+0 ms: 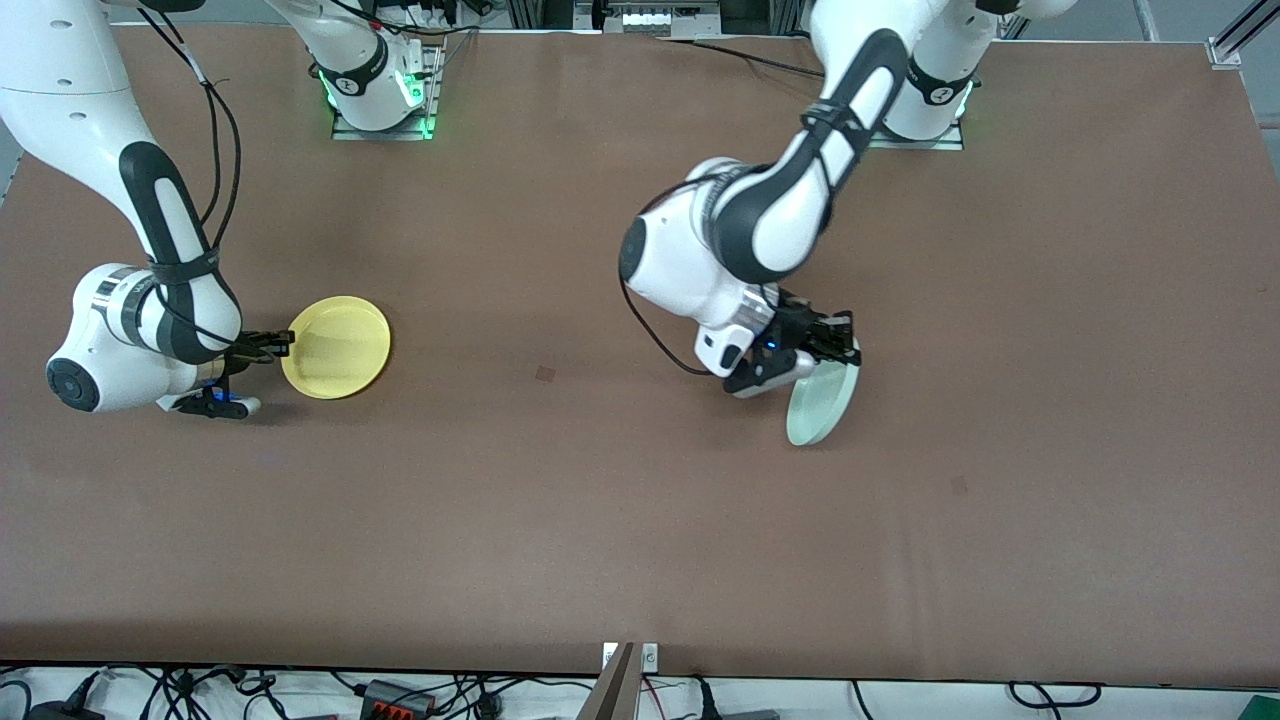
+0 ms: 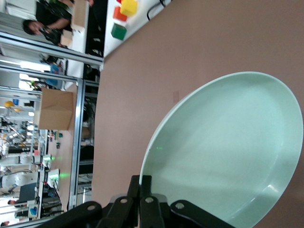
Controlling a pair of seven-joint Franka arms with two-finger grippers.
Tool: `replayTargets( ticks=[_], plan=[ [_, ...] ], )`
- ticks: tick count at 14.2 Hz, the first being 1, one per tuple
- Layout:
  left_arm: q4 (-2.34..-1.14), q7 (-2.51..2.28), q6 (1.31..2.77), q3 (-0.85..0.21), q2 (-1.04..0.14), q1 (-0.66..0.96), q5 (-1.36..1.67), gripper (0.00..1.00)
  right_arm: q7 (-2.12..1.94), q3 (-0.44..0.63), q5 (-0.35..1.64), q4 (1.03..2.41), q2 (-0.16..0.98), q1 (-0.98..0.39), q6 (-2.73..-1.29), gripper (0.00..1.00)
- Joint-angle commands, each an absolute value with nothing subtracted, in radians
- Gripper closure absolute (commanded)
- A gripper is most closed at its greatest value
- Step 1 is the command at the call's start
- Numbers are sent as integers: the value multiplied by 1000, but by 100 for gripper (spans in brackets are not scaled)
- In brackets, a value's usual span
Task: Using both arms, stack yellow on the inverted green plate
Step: 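Flip the green plate upside down and lower it with the left gripper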
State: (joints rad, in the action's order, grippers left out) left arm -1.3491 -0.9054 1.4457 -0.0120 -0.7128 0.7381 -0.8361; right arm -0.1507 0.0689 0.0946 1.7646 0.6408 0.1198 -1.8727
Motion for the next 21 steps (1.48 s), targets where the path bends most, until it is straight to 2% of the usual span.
replayTargets(
  ticks=[1,7,12,14,15,16,17,21],
  plan=[
    [-1316,-1012,1419,5,-781,799,-888,99,-187,63,100,1746,615,126,-1803,100],
    [-1319,-1164,1399,0,-822,883,-882,99,-190,54,106,1582,601,118,-1609,100],
    [-1318,-1201,1410,-6,-848,908,-873,99,-184,-21,112,1522,595,118,-1589,100],
    [-1316,-1201,1411,-9,-850,910,-871,97,-175,-37,202,1514,595,118,-1589,100],
    [-1315,-1192,1419,-17,-850,911,-871,87,-167,-38,239,1511,595,112,-1588,100],
    [-1316,-1189,1448,-20,-848,911,-871,54,-160,-38,248,1509,597,98,-1588,100],
    [-1318,-1198,1483,-21,-848,911,-873,1,-150,-38,255,1509,597,85,-1588,100],
    [-1315,-1189,1675,-21,-836,907,-790,0,-153,-38,273,1509,601,77,-1597,100]
  ],
)
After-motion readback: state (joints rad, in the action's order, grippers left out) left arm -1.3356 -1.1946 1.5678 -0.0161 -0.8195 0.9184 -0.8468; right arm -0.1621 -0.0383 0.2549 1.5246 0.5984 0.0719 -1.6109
